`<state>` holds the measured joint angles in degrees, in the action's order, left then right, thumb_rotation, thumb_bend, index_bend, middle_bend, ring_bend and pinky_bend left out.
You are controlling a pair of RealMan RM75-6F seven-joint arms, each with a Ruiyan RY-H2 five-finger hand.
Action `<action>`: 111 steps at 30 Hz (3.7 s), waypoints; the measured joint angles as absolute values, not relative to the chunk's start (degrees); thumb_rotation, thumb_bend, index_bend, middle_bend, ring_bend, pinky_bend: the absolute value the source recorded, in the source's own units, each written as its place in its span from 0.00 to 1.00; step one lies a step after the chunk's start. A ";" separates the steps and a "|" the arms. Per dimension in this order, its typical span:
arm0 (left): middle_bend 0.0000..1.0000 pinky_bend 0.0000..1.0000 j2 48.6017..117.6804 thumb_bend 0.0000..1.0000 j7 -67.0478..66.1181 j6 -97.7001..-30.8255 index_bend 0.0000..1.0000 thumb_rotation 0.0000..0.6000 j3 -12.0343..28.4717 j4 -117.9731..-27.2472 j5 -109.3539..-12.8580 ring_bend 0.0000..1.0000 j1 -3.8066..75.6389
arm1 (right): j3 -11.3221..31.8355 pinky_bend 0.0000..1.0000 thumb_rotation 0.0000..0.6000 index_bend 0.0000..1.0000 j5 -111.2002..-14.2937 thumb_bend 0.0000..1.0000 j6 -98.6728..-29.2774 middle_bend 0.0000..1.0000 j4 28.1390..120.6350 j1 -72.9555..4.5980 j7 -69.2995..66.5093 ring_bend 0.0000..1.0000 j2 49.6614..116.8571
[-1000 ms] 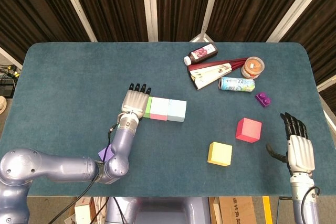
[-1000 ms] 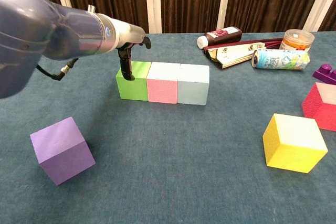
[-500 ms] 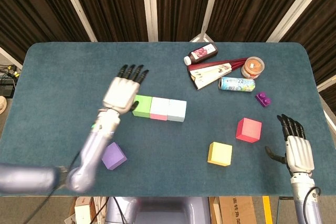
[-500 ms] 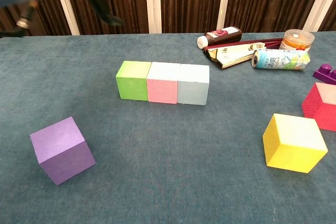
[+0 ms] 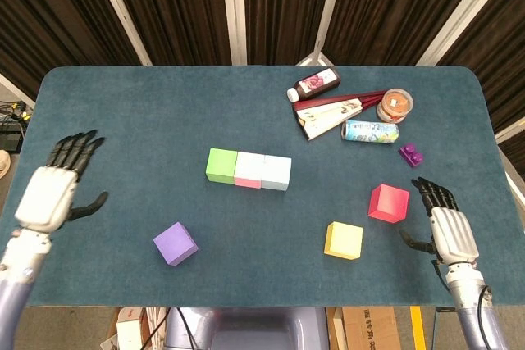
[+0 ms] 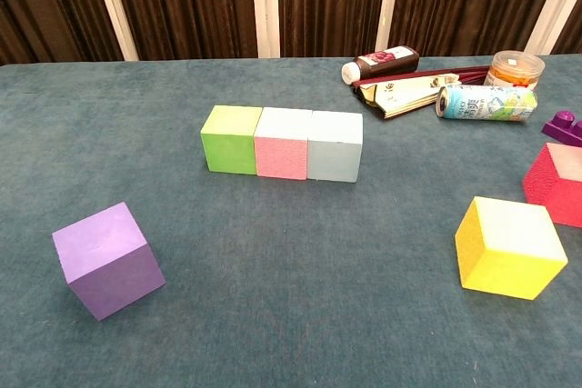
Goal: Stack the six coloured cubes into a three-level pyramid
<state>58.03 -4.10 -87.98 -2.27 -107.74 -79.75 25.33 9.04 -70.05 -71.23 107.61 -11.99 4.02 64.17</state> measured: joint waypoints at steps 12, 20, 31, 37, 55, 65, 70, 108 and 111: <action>0.00 0.00 62.48 0.36 4.16 -93.33 0.02 1.00 -4.58 -98.32 -83.53 0.00 15.94 | 13.16 0.00 1.00 0.08 -43.49 0.29 -70.24 0.09 115.45 -23.03 31.87 0.00 65.47; 0.00 0.00 65.66 0.36 8.88 -95.32 0.01 1.00 -3.55 -93.88 -85.94 0.00 12.93 | 15.18 0.00 1.00 0.08 -30.20 0.29 -71.41 0.09 111.33 -31.11 40.25 0.00 71.22; 0.00 0.00 66.52 0.36 7.75 -94.08 0.00 1.00 -1.51 -93.03 -85.54 0.00 11.60 | 14.53 0.00 1.00 0.08 -23.54 0.29 -69.91 0.09 108.09 -35.45 44.67 0.00 73.31; 0.00 0.00 66.44 0.36 7.67 -92.30 0.00 1.00 -0.55 -92.96 -85.35 0.00 11.50 | 14.03 0.00 1.00 0.08 -20.32 0.29 -70.01 0.09 108.82 -36.94 46.08 0.00 72.30; 0.00 0.00 66.88 0.36 5.34 -89.66 0.00 1.00 1.13 -93.46 -85.15 0.00 10.64 | 13.58 0.00 1.00 0.05 -9.08 0.29 -64.97 0.09 109.69 -41.24 48.62 0.00 67.98; 0.00 0.00 67.12 0.36 4.57 -88.47 0.00 1.00 1.96 -93.50 -85.00 0.00 10.44 | 13.25 0.00 1.00 0.04 2.06 0.29 -62.96 0.09 110.15 -47.71 53.00 0.00 65.57; 0.00 0.00 67.19 0.36 4.47 -88.04 0.00 1.00 2.34 -93.48 -84.79 0.00 10.28 | 13.01 0.00 1.00 0.04 2.25 0.29 -63.18 0.10 108.27 -48.71 52.07 0.00 66.67; 0.00 0.00 68.64 0.36 1.69 -85.04 0.02 1.00 4.28 -93.57 -83.60 0.00 10.04 | 9.09 0.00 1.00 0.24 0.49 0.29 -61.81 0.26 103.42 -50.54 47.30 0.06 68.94; 0.00 0.00 68.69 0.36 1.61 -85.04 0.02 1.00 4.33 -93.62 -83.68 0.00 9.98 | 8.96 0.00 1.00 0.27 0.11 0.29 -62.13 0.26 103.29 -50.54 46.98 0.06 69.11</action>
<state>68.69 1.61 -85.04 4.33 -93.62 -83.68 9.98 8.96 0.11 -62.13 103.29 -50.54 46.98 69.11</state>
